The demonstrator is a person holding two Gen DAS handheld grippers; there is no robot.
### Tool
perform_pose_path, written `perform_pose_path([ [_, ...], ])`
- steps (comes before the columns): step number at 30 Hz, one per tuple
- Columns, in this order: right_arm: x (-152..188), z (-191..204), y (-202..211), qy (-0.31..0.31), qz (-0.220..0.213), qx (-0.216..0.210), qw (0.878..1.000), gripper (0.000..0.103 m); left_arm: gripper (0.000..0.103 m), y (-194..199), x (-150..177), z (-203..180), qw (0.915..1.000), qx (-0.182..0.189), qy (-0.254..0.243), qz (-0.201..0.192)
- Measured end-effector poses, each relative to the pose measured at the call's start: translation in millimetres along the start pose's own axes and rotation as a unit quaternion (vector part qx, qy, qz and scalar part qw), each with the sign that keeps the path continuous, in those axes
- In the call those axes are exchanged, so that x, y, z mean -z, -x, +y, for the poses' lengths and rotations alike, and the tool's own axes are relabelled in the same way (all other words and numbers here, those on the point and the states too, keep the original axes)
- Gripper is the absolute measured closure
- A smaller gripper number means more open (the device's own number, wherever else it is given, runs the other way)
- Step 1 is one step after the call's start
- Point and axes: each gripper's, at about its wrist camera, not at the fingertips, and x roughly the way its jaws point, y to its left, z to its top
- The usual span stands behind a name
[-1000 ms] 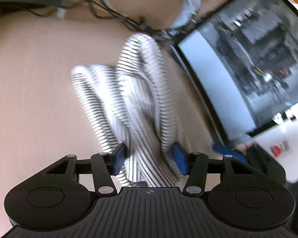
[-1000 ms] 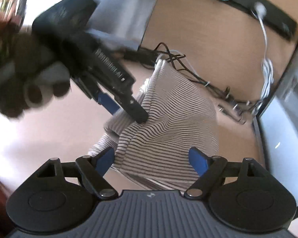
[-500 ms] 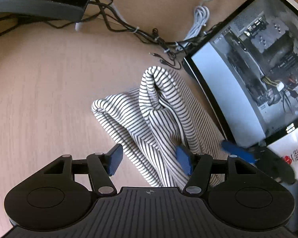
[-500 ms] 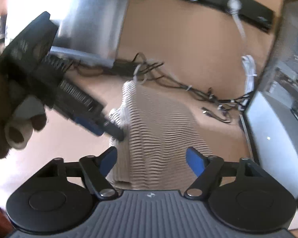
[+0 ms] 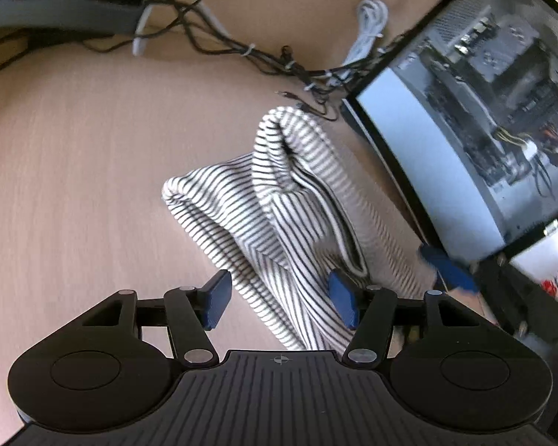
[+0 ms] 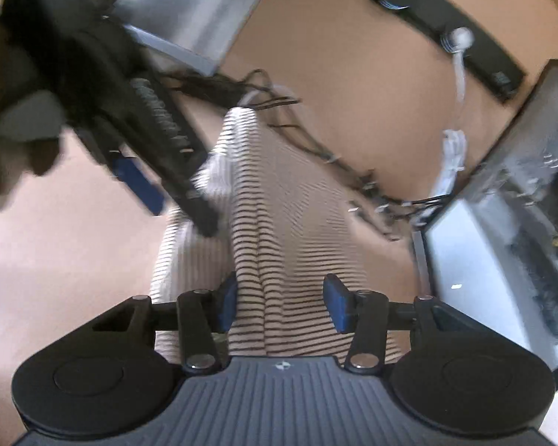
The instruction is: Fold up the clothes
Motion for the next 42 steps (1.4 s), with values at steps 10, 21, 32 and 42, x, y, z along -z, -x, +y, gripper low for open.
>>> perform_pose_path([
  [10, -23, -41, 6, -0.04, 0.005, -0.065, 0.997, 0.095, 0.062, -16, 13, -5, 0.9972, 0.064, 0.003, 0.04],
  [21, -62, -64, -10, -0.212, 0.045, -0.301, 0.928, 0.094, 0.062, -27, 18, 7, 0.9947, 0.092, 0.031, 0.035],
  [32, -29, -60, -42, -0.226, 0.097, -0.285, 0.926, 0.093, 0.048, -1, 19, 14, 0.9977, 0.055, 0.019, 0.035],
  [42, -24, 37, 0, 0.067, 0.025, -0.173, 0.982, 0.084, 0.042, 78, -35, 8, 0.9925, 0.072, 0.019, -0.097],
])
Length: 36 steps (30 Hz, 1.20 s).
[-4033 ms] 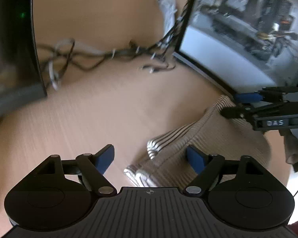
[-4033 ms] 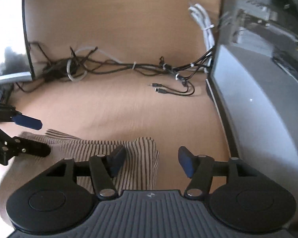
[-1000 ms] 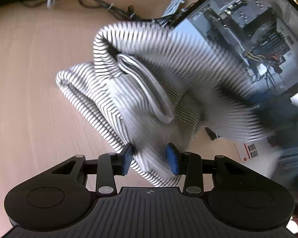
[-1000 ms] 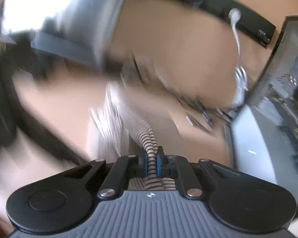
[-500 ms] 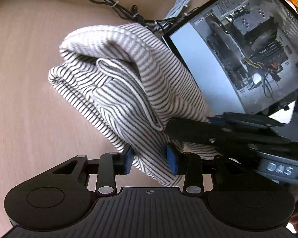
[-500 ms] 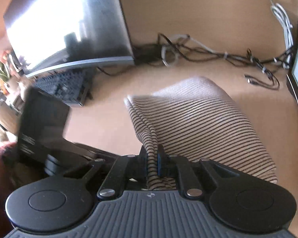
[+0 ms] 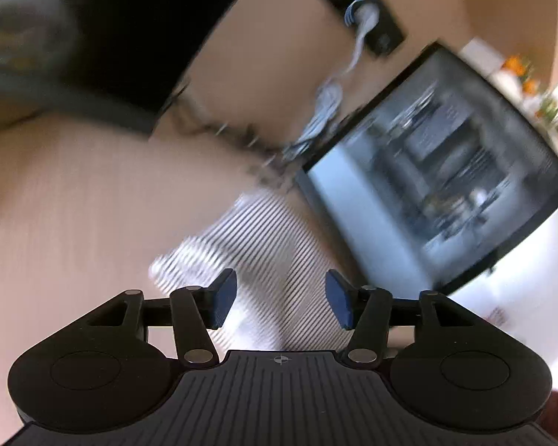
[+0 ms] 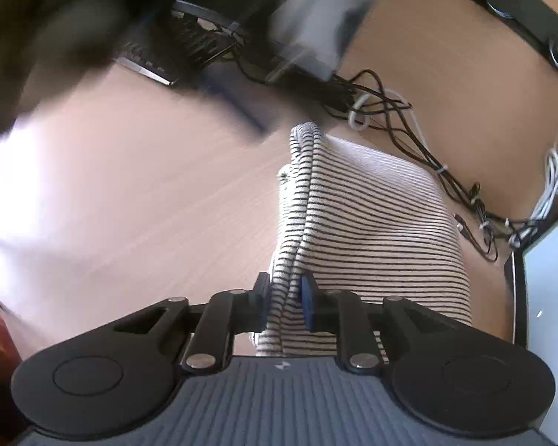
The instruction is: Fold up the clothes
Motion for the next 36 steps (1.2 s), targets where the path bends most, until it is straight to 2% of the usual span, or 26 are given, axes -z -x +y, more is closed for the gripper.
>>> perform_pose_path([
  [2, 1, 6, -1, 0.017, -0.002, 0.016, 1.0, 0.084, 0.039, -17, -9, -4, 0.9999, 0.002, -0.01, 0.005],
  [6, 2, 6, 6, 0.032, -0.003, 0.028, 0.999, 0.082, 0.043, -60, -9, 12, 0.9982, -0.038, -0.002, 0.046],
  [8, 5, 6, 12, 0.038, -0.005, 0.042, 0.998, 0.076, 0.043, -63, -6, 23, 0.9979, -0.042, 0.011, 0.048],
  [10, 11, 9, 13, 0.046, -0.003, 0.051, 0.998, 0.061, 0.043, -63, -5, 26, 0.9982, -0.036, 0.02, 0.045],
  [12, 17, 14, 8, 0.064, -0.001, 0.064, 0.996, 0.058, 0.043, -62, -5, 26, 0.9982, -0.036, 0.02, 0.044],
  [14, 21, 18, 8, 0.093, -0.012, 0.083, 0.992, 0.072, 0.043, -61, -7, 24, 0.9983, -0.039, 0.014, 0.042],
  [15, 22, 17, 11, 0.105, -0.021, 0.093, 0.99, 0.085, 0.043, -60, -9, 23, 0.9983, -0.041, 0.01, 0.04],
  [18, 11, 2, 28, 0.115, -0.045, 0.115, 0.986, 0.086, 0.043, -57, -13, 23, 0.9987, -0.036, 0.014, 0.035],
  [21, 13, -2, 34, 0.175, -0.043, 0.134, 0.974, 0.086, 0.04, -64, -14, 20, 0.9986, -0.036, 0.013, 0.036],
  [26, 38, 22, 11, 0.215, 0.001, 0.09, 0.973, 0.085, 0.041, -70, -5, 31, 0.9982, -0.037, 0.015, 0.044],
  [28, 45, 29, 6, 0.211, -0.008, 0.094, 0.973, 0.08, 0.042, -68, -3, 35, 0.9985, -0.032, 0.012, 0.042],
  [29, 41, 25, 10, 0.184, -0.009, 0.083, 0.979, 0.079, 0.043, -67, -3, 36, 0.9985, -0.032, 0.011, 0.043],
  [31, 32, 13, 17, 0.13, -0.01, 0.056, 0.99, 0.069, 0.043, -68, -4, 36, 0.9984, -0.034, 0.007, 0.044],
  [32, 26, 2, 24, 0.097, -0.013, 0.034, 0.995, 0.067, 0.043, -69, -4, 35, 0.9984, -0.036, 0.004, 0.044],
  [33, 20, -12, 33, 0.06, -0.019, 0.012, 0.998, 0.062, 0.043, -70, -4, 34, 0.9983, -0.037, 0.0, 0.044],
  [35, 10, -40, 51, -0.011, -0.035, -0.018, 0.999, 0.04, 0.043, -71, -4, 34, 0.9983, -0.038, -0.005, 0.044],
  [36, 6, -55, 60, -0.046, -0.047, -0.027, 0.997, 0.024, 0.043, -71, -3, 34, 0.9983, -0.038, -0.005, 0.044],
])
